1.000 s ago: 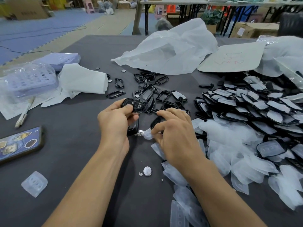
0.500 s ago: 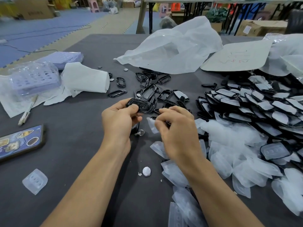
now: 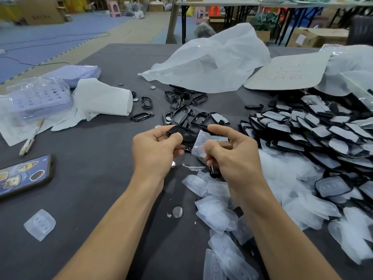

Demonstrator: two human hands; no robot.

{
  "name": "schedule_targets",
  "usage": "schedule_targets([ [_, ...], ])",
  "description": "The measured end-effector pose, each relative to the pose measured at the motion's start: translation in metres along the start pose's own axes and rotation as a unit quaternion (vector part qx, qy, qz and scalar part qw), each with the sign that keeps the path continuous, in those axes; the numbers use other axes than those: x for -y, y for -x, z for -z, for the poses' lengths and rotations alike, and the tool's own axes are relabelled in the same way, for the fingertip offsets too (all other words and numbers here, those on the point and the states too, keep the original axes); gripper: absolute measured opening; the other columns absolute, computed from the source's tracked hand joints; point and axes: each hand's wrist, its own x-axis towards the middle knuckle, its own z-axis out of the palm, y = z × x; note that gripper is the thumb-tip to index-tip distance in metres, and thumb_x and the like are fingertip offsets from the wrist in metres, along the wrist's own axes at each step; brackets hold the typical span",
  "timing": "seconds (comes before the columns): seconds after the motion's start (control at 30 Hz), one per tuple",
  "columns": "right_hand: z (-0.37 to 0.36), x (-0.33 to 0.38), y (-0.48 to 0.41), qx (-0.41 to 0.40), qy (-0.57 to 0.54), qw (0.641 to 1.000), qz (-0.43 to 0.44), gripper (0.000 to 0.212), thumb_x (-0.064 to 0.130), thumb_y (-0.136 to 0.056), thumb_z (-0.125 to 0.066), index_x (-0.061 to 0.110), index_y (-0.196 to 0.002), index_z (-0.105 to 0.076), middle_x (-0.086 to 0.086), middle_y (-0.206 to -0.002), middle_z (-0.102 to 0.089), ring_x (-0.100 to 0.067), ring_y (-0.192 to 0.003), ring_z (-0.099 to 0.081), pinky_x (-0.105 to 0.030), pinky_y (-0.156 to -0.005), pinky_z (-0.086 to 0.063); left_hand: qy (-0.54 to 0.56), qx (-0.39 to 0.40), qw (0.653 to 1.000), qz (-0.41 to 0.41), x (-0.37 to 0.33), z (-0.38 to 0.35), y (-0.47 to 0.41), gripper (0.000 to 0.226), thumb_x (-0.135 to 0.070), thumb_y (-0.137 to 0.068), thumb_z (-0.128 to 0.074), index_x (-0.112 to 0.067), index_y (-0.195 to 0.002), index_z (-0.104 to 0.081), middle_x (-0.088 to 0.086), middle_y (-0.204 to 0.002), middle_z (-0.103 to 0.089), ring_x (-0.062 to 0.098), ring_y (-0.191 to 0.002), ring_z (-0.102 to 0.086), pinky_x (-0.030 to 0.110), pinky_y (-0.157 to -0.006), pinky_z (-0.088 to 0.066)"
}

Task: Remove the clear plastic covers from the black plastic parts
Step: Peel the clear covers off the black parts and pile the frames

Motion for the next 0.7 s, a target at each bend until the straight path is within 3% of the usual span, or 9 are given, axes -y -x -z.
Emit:
schedule_targets([
  [0.07,0.0023,0.0005,-0.0008,0.017,0.013,1.0,0.015,0.038,-0.005,-0.085,-0.068,0.024,-0.108,-0.075,-0.002,-0.057,-0.065,-0.012,-0.046,-0.048,-0.023,-0.044,-0.041,-0.002,0.009,1.0,-0.003,-0.0007,-0.0007,0.0022,0.033,0.004,-0.086,-0.074,-0.023,-0.069,-0.081,0.004,-0.066,-0.075,0.014,-0.055,-0.067,0.023,-0.056,-0.057],
  [0.13,0.0025,0.0006,-0.0004,0.029,0.054,0.997,0.038,0.035,-0.003,-0.082,-0.068,0.026,-0.098,-0.08,0.0,-0.06,-0.066,-0.012,-0.051,-0.048,-0.026,-0.048,-0.042,-0.01,0.02,1.0,-0.004,-0.0012,-0.0004,0.0043,0.041,0.003,-0.087,-0.074,-0.031,-0.067,-0.082,0.003,-0.067,-0.076,0.013,-0.056,-0.067,0.022,-0.056,-0.057],
  [0.3,-0.0017,0.0017,0.0013,0.009,0.057,0.997,0.045,0.017,0.011,-0.076,-0.069,0.024,-0.07,-0.078,-0.012,-0.071,-0.073,-0.017,-0.064,-0.057,-0.031,-0.061,-0.046,-0.018,0.019,1.0,-0.001,-0.0005,0.0,0.0056,0.021,0.003,-0.085,-0.075,-0.018,-0.083,-0.079,0.004,-0.068,-0.076,0.015,-0.058,-0.069,0.023,-0.058,-0.058],
  [0.47,0.0024,0.0018,0.0,0.013,0.024,0.999,0.024,0.027,-0.004,-0.077,-0.07,0.019,-0.064,-0.07,-0.008,-0.064,-0.067,-0.016,-0.055,-0.055,-0.027,-0.048,-0.043,-0.028,0.027,0.999,-0.005,0.0012,-0.0009,0.0047,0.018,0.003,-0.085,-0.075,-0.015,-0.086,-0.08,0.005,-0.071,-0.077,0.016,-0.062,-0.072,0.024,-0.059,-0.059],
  [0.57,0.0036,0.0032,0.0003,0.034,-0.011,0.999,0.021,0.028,-0.005,-0.068,-0.075,0.021,-0.061,-0.068,-0.007,-0.079,-0.077,-0.02,-0.069,-0.069,-0.028,-0.057,-0.053,-0.028,0.025,0.999,-0.006,0.0018,-0.001,0.0036,0.02,0.002,-0.086,-0.075,-0.017,-0.085,-0.079,0.004,-0.071,-0.077,0.016,-0.062,-0.071,0.023,-0.058,-0.058],
  [0.7,0.0051,-0.0018,-0.0027,0.02,0.047,0.995,0.089,0.031,-0.018,-0.072,-0.071,0.011,-0.066,-0.065,-0.002,-0.09,-0.079,-0.017,-0.083,-0.075,-0.032,-0.07,-0.059,-0.024,0.028,0.999,-0.008,-0.0002,-0.002,0.0058,0.024,0.004,-0.087,-0.074,-0.02,-0.082,-0.078,0.002,-0.07,-0.078,0.014,-0.06,-0.07,0.022,-0.058,-0.058],
])
